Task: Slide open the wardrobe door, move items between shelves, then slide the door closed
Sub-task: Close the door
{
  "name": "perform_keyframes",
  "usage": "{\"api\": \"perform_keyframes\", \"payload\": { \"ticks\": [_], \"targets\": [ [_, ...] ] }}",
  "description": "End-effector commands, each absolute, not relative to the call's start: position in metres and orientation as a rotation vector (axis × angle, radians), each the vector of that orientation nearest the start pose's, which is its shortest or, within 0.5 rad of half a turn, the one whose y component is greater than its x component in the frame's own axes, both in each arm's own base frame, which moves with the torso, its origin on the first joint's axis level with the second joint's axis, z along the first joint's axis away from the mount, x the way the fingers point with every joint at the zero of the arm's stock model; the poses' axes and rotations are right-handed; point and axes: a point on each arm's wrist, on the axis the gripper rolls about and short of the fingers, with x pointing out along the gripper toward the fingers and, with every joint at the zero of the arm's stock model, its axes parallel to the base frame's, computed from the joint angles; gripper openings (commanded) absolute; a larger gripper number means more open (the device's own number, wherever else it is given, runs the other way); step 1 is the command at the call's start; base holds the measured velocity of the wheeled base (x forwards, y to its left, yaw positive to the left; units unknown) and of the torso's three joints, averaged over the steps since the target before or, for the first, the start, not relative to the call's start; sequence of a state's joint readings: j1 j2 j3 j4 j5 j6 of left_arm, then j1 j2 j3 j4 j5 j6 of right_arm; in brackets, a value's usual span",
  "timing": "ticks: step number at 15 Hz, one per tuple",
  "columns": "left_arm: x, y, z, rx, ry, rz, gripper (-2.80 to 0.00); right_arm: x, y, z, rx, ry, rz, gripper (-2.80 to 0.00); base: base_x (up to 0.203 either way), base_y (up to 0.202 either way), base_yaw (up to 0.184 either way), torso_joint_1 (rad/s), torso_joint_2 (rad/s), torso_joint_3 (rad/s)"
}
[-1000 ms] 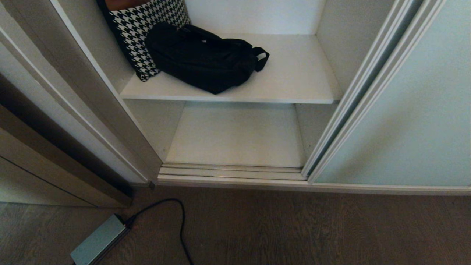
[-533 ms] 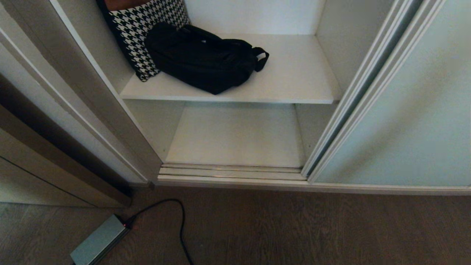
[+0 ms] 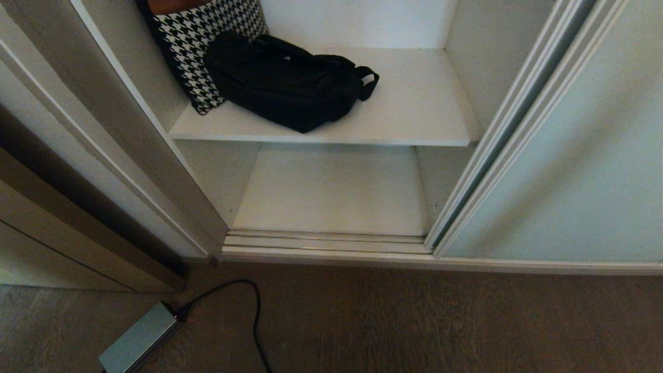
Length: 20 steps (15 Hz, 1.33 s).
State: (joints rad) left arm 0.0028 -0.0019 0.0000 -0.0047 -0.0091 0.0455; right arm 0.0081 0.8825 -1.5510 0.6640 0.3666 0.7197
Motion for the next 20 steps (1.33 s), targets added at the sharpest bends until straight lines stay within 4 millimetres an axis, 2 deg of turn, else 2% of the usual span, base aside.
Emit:
{"api": "perform_keyframes", "payload": {
  "ticks": [1,3,9,13,20],
  "targets": [
    [-0.023,0.0,0.076,0.046,-0.008,-0.006,-2.8,0.041,0.008,0.403,0.78,0.193,0.339,-2.8,0.0,0.0,0.0,0.0,0.0,0.0],
    [-0.023,0.0,0.076,0.046,-0.007,-0.006,-2.8,0.059,0.008,0.406,0.821,0.173,0.345,-2.8,0.0,0.0,0.0,0.0,0.0,0.0],
    [-0.023,0.0,0.076,0.045,-0.007,-0.006,-2.8,0.097,0.006,0.395,0.819,0.141,0.319,-2.8,0.0,0.0,0.0,0.0,0.0,0.0],
    [-0.023,0.0,0.076,0.045,-0.006,-0.006,-2.8,0.124,-0.009,0.387,0.835,0.171,0.233,-2.8,0.0,0.0,0.0,0.0,0.0,0.0],
    [-0.023,0.0,0.076,0.046,-0.007,-0.006,-2.8,0.178,-0.014,0.371,0.77,0.157,0.302,-2.8,0.0,0.0,0.0,0.0,0.0,0.0]
  ]
}}
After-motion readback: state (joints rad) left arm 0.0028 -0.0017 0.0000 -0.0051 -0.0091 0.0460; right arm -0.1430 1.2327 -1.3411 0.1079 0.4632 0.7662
